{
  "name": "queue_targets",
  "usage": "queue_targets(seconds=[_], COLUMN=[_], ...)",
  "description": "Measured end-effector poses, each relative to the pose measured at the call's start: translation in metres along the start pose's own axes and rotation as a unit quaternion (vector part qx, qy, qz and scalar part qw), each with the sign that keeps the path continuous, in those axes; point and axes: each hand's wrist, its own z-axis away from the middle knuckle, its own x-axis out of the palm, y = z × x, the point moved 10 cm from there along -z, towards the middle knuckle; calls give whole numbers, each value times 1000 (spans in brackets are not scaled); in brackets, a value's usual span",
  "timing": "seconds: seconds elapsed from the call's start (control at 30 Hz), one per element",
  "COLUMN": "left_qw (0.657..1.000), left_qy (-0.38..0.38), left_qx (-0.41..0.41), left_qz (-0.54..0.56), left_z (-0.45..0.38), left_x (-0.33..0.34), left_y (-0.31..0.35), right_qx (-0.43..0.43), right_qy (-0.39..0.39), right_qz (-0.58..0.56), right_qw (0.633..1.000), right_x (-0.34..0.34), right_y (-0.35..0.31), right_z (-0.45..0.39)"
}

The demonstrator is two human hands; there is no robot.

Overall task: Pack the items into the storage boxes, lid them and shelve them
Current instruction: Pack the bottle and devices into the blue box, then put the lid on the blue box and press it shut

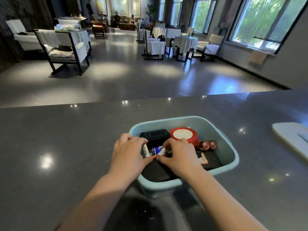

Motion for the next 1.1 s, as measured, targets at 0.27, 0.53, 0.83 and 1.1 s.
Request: queue_targets(seconds=[0.27, 0.53, 0.83, 1.1], left_qw=[997, 980, 940, 959], left_qy=[45, -2, -50, -168], left_qx=[16, 136, 247, 160], left_qz=[53, 143, 230, 161], left_z=[13, 14, 19, -24], left_x=[-8, 38, 140, 289], left_y=[35, 163, 324, 355], right_qx=[-31, 57, 256, 363], right_qy=[103, 227, 250, 175], right_qz=[-60, -95, -55, -47], right_qw=[992, 967, 932, 914], right_x=[-33, -90, -129, -123], right_y=[26, 138, 324, 466], right_z=[27, 87, 163, 157])
